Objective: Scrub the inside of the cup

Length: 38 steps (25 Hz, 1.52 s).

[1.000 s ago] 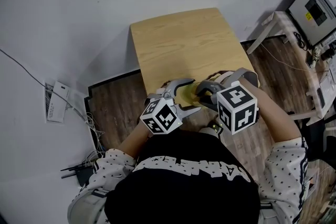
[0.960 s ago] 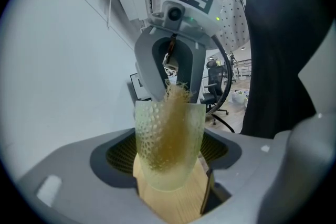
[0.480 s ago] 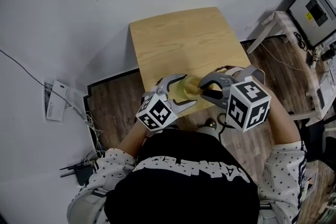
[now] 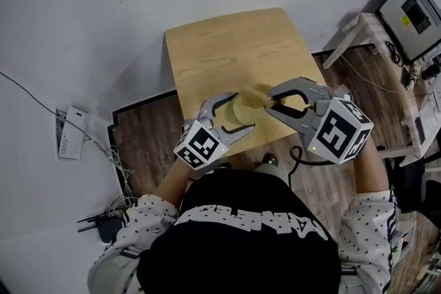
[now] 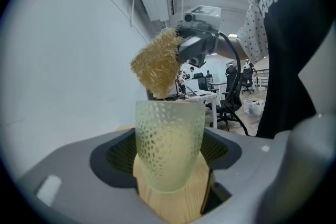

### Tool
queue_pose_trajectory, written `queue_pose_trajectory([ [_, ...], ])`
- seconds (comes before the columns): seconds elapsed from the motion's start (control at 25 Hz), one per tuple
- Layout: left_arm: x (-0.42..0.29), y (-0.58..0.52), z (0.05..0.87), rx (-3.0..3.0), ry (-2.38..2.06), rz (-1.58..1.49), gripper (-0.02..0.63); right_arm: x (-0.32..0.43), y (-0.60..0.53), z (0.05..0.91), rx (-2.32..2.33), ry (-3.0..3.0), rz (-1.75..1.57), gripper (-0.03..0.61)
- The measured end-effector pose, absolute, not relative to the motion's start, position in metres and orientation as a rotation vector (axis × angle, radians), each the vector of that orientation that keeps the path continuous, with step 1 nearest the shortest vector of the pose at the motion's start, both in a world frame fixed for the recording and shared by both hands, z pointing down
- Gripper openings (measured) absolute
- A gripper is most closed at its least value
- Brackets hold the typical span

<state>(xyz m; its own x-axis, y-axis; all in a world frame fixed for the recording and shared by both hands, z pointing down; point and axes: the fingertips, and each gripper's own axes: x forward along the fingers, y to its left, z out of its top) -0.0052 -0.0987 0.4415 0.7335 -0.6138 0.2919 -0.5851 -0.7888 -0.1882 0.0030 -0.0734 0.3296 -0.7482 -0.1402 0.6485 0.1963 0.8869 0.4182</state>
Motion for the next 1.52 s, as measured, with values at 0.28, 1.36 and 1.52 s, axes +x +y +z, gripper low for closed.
queue_pose_trajectory([
  [0.28,0.005,-0.117,0.425,-2.845,1.084,-0.45,0.365,0.021,-0.119,0.304,0.256,-2.604,-0.464,0.051],
  [1.36,0.026,-0.189,0.444,-2.834,1.219,-0.501,0.366,0.087,-0.184,0.334,0.642,-2.763,0.074,0.054],
  [1.52,0.027,-0.203,0.453,-2.831,1.23,-0.523,0.366,0.096,-0.19,0.338,0.682,-2.755,0.117,0.054],
])
